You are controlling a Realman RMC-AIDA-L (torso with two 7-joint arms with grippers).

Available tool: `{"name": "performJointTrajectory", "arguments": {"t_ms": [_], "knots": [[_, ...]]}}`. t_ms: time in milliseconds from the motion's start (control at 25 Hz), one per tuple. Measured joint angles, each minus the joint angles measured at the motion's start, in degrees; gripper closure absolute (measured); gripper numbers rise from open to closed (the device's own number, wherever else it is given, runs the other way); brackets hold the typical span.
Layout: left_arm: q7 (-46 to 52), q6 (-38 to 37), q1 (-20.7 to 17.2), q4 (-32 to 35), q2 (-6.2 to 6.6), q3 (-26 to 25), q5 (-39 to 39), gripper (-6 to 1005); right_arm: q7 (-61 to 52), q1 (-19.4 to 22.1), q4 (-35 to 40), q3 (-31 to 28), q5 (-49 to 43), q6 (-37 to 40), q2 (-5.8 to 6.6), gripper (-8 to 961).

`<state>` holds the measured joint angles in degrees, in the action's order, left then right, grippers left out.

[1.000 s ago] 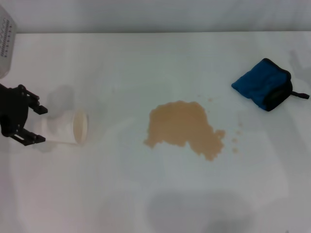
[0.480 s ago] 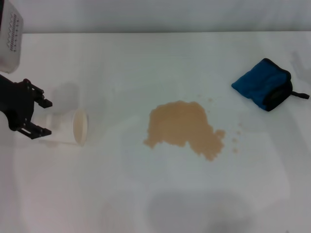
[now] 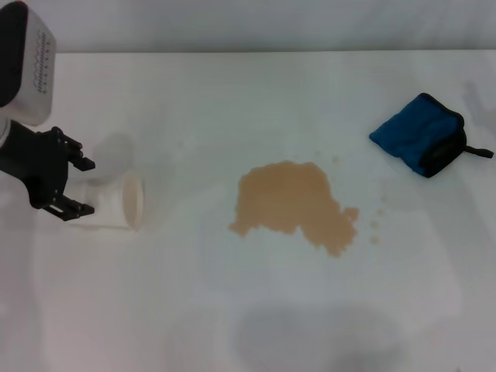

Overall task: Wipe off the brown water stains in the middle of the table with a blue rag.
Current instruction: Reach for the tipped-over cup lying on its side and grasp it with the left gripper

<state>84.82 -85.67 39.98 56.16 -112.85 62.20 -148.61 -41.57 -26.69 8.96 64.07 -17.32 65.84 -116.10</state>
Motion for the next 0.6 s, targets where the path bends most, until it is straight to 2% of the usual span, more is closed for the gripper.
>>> {"name": "performJointTrajectory", "arguments": {"t_ms": [360,600], "knots": [[-0.34,0.53,0.31,-0.75,-0.39,0.11,-0.44,266,0.00,0.33,0.00,0.00,0.90,-0.05,0.11,246],[-0.35,1.42,0.18,-0.97,-1.13,0.13,-0.46,266,0.00,0.34,0.00,0.00,0.96,-0.08,0.20,246]]}}
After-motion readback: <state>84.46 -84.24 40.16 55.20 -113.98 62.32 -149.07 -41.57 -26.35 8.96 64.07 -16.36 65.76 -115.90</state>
